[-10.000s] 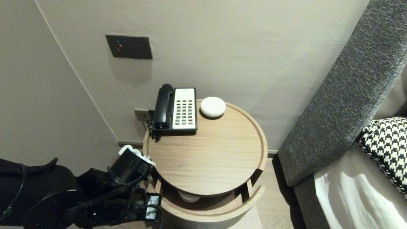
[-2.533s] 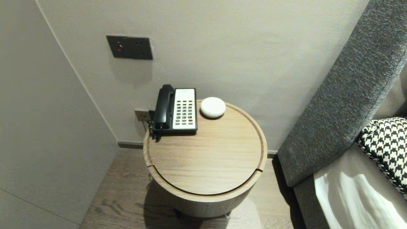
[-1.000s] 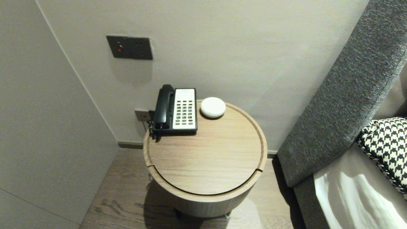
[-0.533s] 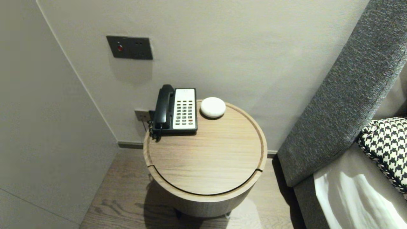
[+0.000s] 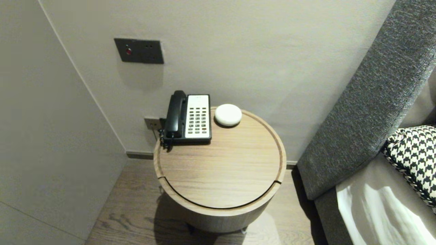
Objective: Open the nightstand drawer
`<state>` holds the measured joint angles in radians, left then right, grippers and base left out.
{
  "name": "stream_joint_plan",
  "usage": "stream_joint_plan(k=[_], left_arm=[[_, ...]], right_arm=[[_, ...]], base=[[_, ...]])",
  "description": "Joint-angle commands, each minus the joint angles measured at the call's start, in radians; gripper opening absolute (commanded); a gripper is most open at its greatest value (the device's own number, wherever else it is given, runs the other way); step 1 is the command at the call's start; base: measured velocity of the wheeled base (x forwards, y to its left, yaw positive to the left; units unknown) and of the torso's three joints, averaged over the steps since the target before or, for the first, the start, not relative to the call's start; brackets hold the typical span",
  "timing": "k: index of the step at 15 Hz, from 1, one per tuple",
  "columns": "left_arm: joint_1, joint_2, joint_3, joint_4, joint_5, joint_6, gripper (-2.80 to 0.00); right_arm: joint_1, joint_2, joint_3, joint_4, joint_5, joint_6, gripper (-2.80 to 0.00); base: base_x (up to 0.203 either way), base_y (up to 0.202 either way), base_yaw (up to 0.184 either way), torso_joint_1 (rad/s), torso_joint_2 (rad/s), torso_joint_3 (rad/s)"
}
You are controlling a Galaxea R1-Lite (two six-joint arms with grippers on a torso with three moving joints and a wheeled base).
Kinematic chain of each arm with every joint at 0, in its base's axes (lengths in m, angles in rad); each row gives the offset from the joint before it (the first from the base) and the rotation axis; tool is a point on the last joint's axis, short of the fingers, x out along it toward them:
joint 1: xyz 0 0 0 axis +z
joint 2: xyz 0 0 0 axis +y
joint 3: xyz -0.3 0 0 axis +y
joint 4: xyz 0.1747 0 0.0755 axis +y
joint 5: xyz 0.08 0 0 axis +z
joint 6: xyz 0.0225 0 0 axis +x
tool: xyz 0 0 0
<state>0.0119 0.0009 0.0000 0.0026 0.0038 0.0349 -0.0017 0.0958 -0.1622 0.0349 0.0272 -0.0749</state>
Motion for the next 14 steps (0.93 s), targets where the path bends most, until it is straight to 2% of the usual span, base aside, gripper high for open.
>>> stream_joint_plan(k=[1,3,6,8,10,11,14], left_arm=[[0.000,-0.001,0.000,0.000,0.001,0.000,-2.80],[0.000,-0.001,0.000,-0.001,0.001,0.000,-2.80],[0.000,-0.001,0.000,0.000,0.001,0.000,-2.80],[0.000,-0.001,0.000,0.000,0.001,0.000,-2.80],[0.000,-0.001,0.000,-0.001,0.001,0.000,-2.80],[0.000,-0.001,0.000,-0.001,0.001,0.000,-2.80],[0.000,-0.001,0.000,0.000,0.001,0.000,-2.80]], right_arm=[[0.000,0.187,-0.111,-0.002,0.006,0.002,-2.80],[0.004,0.376,-0.207,-0.006,0.015,0.033,-2.80],[0.036,0.716,-0.399,-0.053,0.026,0.171,-2.80],[0.070,0.930,-0.581,-0.076,0.029,0.277,-2.80],[0.153,1.090,-0.758,-0.079,0.031,0.426,-2.80],[0.223,1.149,-0.829,-0.046,0.032,0.515,-2.80],[0.356,1.256,-0.889,0.087,0.040,0.686,-2.80]], base=[[0.000,0.000,0.000,0.000,0.00,0.000],[0.000,0.000,0.000,0.000,0.00,0.000],[0.000,0.000,0.000,0.000,0.00,0.000],[0.000,0.000,0.000,0.000,0.00,0.000],[0.000,0.000,0.000,0.000,0.00,0.000],[0.000,0.000,0.000,0.000,0.00,0.000],[0.000,0.000,0.000,0.000,0.00,0.000]])
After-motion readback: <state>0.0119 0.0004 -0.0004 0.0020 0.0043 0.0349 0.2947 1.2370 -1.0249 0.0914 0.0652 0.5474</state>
